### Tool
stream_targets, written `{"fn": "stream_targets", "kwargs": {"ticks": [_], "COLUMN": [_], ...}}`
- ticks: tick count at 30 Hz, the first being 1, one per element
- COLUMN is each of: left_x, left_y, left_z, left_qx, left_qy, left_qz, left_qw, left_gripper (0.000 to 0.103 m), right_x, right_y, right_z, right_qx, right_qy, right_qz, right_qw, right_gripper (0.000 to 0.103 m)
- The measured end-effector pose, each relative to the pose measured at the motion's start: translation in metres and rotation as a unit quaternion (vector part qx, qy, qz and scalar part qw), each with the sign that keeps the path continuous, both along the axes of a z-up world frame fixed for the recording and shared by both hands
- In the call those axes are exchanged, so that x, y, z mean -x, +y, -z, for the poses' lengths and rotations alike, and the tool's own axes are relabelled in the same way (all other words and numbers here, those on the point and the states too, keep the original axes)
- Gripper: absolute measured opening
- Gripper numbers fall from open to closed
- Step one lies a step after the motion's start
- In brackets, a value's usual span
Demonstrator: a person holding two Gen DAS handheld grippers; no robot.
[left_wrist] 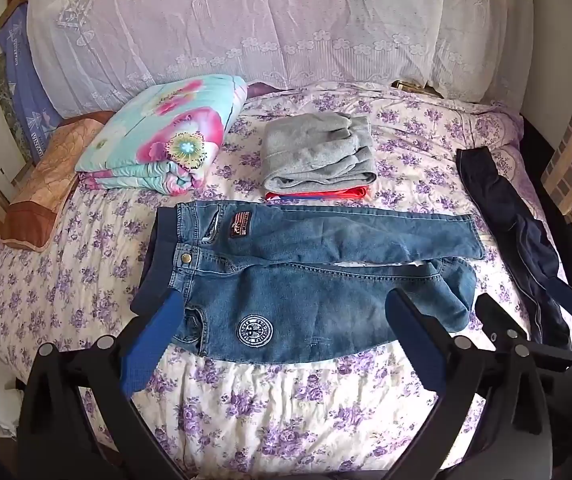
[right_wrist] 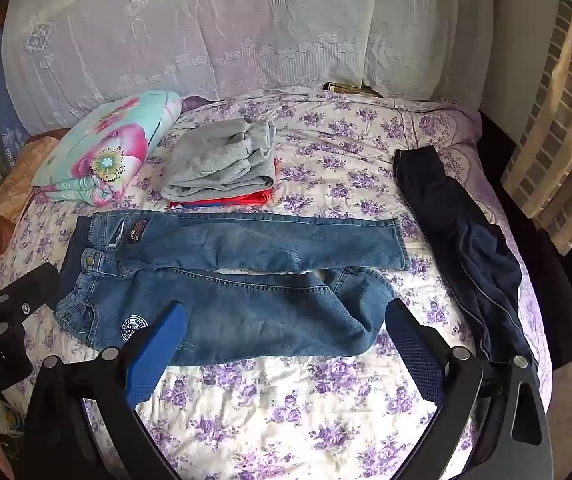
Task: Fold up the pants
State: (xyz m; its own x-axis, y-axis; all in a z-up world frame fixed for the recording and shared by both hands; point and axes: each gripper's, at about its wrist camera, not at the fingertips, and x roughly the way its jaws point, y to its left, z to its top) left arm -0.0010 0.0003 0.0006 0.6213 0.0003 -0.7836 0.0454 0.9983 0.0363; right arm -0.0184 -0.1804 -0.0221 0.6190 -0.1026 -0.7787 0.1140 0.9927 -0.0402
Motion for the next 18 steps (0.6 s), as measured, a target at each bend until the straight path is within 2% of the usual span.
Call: {"fn": "stream_targets", "kwargs": {"ticks": [5,18], "left_x": [0.005,-0.005], "left_y": [0.005,0.007], "left_z": [0.011,0.008], "left_qx": [0.005,0.006], "left_qy": [0.004,0.017], "left_qz": [-0.008,-0.011], "left_qw": [0.9999,0.9998], "left_gripper": [0.098,0.098], "right_x": [-0.001,0.0], "right_y": [-0.001,0.0], "right_z": [0.001,0.001], "right_qx": [0.001,0.001], "right_qy": [0.0,0.001], "right_qz": [0.001,0.0], "right_qw": [1.0,1.0], "right_gripper": [0.099,0.099]}}
